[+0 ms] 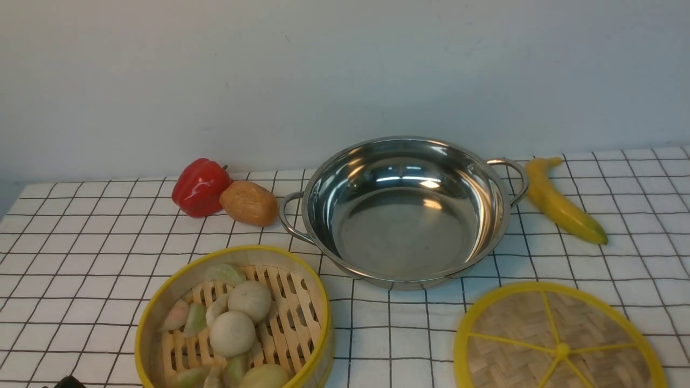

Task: Place the steamer in the pot on the white tablecloth, and put the lid on the steamer.
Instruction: 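Grasp the rim of the steamer basket holding the buns with the left gripper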

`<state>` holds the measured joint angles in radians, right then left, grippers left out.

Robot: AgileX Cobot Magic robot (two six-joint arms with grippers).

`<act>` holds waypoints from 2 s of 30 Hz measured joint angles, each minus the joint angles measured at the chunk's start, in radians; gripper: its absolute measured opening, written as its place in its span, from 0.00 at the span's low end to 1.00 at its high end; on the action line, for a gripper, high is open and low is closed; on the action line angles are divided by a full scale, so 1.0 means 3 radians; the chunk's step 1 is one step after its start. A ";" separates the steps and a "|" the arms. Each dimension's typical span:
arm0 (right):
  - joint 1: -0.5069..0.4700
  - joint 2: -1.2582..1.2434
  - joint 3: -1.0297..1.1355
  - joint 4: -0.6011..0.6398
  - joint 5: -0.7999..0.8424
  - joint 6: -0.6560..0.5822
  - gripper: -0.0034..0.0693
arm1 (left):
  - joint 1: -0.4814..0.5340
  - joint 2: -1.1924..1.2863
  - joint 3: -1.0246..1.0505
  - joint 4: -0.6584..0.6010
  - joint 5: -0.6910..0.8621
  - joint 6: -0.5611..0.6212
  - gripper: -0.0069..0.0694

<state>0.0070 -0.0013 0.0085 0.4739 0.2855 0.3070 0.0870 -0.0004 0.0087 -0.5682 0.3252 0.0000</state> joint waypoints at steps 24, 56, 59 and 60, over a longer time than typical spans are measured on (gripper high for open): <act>0.0000 0.0000 0.0000 0.1532 -0.0316 0.0053 0.38 | 0.0000 -0.0003 -0.0311 -0.0932 -0.0581 0.0437 0.41; 0.0000 0.0000 0.0000 0.1569 0.0325 -0.0319 0.38 | 0.0359 0.3599 -0.3240 0.1696 0.2245 -0.0094 0.41; 0.0000 0.0000 0.0000 0.1566 0.0373 -0.0411 0.38 | 0.0359 0.3937 -0.3240 0.1687 0.2449 -0.0068 0.41; 0.0000 0.0000 0.0000 0.1566 0.0388 -0.0429 0.38 | 0.0359 0.4042 -0.3240 0.1663 0.2449 -0.0040 0.41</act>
<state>0.0070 -0.0013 0.0085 0.9438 0.4020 0.1784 0.1949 1.2121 -0.9633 -0.0693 1.0600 -0.0120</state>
